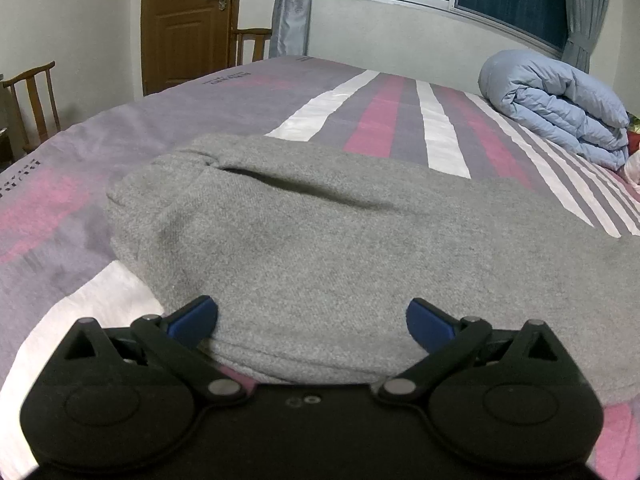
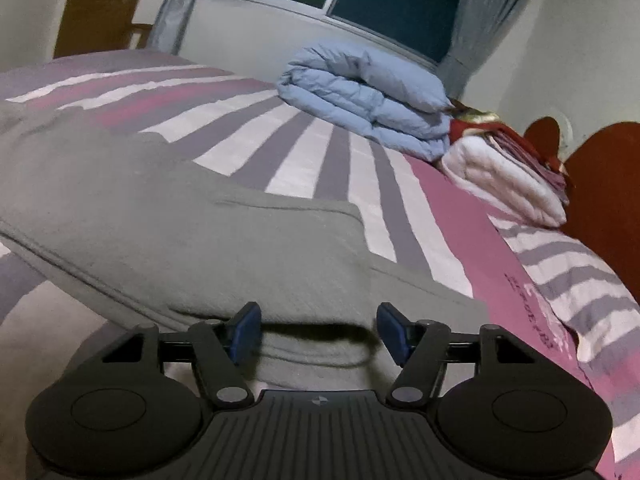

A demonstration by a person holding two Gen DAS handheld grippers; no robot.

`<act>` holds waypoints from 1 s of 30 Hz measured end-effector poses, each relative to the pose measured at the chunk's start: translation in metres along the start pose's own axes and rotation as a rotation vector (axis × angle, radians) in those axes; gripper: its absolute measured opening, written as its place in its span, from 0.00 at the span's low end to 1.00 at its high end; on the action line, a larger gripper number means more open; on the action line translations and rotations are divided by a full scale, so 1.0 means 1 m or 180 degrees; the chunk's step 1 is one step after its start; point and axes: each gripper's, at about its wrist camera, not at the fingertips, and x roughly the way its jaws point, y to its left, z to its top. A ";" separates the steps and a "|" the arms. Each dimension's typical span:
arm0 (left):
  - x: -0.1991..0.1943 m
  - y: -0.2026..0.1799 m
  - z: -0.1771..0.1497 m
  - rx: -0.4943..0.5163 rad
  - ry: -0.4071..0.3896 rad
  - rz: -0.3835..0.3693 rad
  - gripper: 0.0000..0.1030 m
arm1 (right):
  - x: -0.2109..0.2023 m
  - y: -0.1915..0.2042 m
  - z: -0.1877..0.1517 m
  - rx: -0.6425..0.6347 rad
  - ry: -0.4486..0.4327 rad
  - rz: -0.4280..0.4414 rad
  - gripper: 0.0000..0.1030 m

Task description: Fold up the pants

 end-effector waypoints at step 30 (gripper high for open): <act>0.002 -0.001 -0.001 -0.0006 0.0001 -0.0013 0.94 | 0.018 -0.004 0.026 0.0081 -0.0282 0.0293 0.05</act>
